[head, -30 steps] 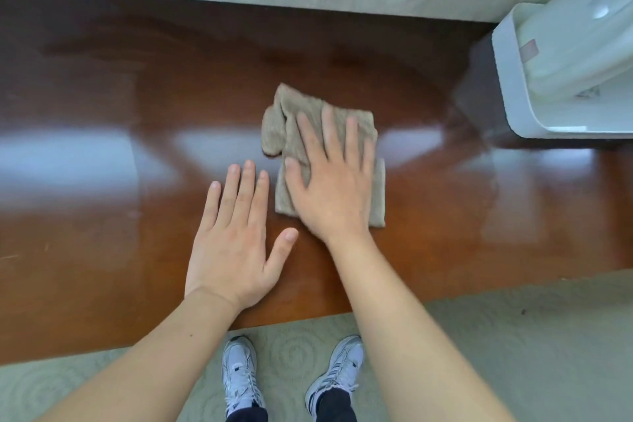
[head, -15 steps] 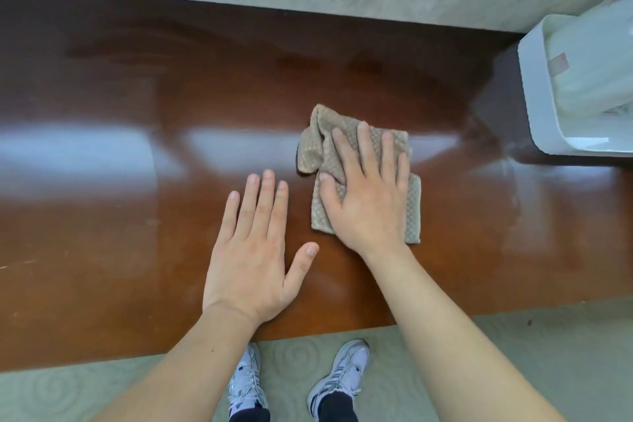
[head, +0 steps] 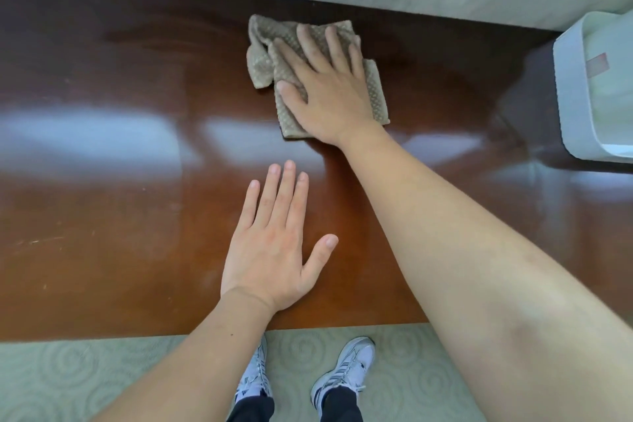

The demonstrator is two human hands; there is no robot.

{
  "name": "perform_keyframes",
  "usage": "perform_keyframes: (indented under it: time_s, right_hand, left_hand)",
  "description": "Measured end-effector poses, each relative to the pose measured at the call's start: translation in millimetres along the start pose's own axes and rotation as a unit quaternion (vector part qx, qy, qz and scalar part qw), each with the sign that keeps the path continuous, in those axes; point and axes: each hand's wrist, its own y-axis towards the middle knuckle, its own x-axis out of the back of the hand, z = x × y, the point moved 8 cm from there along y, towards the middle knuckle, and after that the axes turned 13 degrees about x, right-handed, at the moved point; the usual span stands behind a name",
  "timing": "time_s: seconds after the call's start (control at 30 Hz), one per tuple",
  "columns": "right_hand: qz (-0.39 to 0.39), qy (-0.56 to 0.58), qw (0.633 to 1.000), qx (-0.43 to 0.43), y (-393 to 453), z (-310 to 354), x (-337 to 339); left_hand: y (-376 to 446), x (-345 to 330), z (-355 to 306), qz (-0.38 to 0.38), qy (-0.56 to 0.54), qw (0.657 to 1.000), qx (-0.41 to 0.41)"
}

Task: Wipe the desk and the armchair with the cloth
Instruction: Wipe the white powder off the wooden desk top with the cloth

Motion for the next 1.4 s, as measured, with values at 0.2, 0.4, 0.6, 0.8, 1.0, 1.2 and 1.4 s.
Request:
perform_keyframes:
  time_s: [0.2,0.4,0.6,0.8,1.0,1.2,1.4]
  right_hand:
    - [-0.027,-0.015,0.996,-0.085,-91.8,-21.2,-3.1]
    - [-0.055,0.010,0.964,-0.258,-226.2,18.7,-27.2]
    - [-0.044,0.001,0.976,-0.213,-209.6,20.3,-29.1]
    - [-0.034,-0.022,0.978,-0.203,-105.3,-33.5,-6.9]
    - [-0.030,0.007,0.979,-0.203,-9.7,-42.1,2.3]
    - [-0.013,0.038,0.998,-0.041,59.4,41.3,-5.2]
    - [-0.021,0.025,0.998,0.054,43.7,37.8,-2.7]
  left_hand:
    - [-0.5,-0.2,0.7,0.000,-0.008,1.000,-0.003]
    - [-1.4,-0.6,0.5,0.011,-0.011,1.000,-0.008]
    - [-0.3,-0.9,-0.3,0.007,-0.012,1.000,-0.016]
    - [0.5,-4.6,1.3,0.017,0.000,1.000,-0.011]
    - [1.4,-2.2,1.8,0.024,0.007,1.000,0.003]
    - [0.4,0.7,2.0,0.016,-0.010,1.000,0.011]
    - [-1.3,2.8,2.9,-0.004,-0.007,1.000,0.020]
